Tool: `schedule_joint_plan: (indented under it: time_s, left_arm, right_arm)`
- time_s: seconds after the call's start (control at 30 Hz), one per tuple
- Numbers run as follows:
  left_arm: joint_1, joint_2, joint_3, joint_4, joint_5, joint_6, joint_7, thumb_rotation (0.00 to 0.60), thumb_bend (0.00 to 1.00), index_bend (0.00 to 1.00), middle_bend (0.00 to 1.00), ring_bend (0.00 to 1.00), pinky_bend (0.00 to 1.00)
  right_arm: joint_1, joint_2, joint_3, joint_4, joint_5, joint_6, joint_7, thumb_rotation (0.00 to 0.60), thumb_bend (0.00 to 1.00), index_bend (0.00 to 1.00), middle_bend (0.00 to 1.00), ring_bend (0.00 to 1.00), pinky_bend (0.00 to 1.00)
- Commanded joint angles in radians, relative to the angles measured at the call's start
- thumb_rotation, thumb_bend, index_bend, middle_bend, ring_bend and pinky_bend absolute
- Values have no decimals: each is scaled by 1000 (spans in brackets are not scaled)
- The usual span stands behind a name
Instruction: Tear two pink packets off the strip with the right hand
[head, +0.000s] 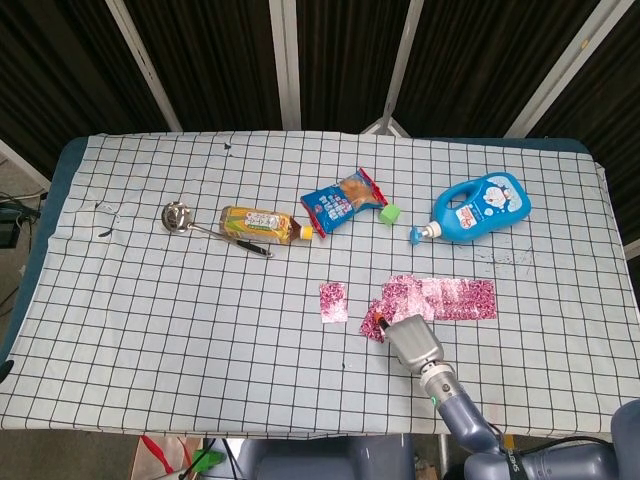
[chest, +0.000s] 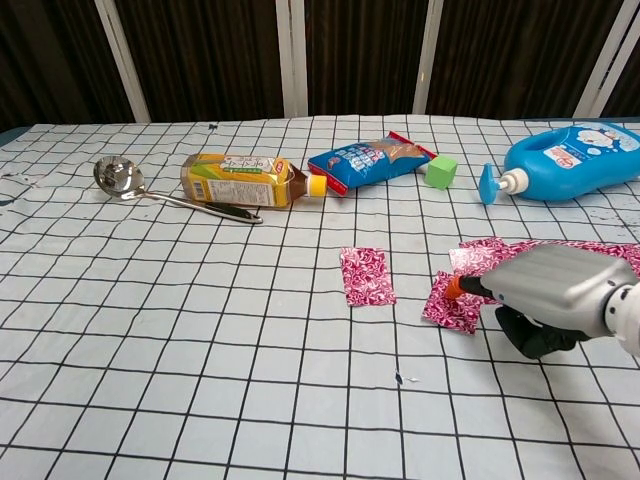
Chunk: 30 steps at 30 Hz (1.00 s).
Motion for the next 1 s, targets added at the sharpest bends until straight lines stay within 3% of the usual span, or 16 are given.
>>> schedule_joint_plan:
  time_s: [0.03,0.67,1.0]
  left_arm:
    - [0,0,0,0,1,0,2,600,276,162,27,0,84]
    - [0,-5,1,-5,2,1,17,600,276,162,27,0,84]
    - [0,-5,1,-4,2,1,18,600,276,162,26,0,84]
  right_arm:
    - [-8,11,-17,-22,-16,6,0,600,886,177,850,849,643]
    - [-76,66,-126,-123,-162,40,30,600,887,177,849,850,643]
    - [-82,64,-88,-120,-217,57,62,600,886,177,850,849,643]
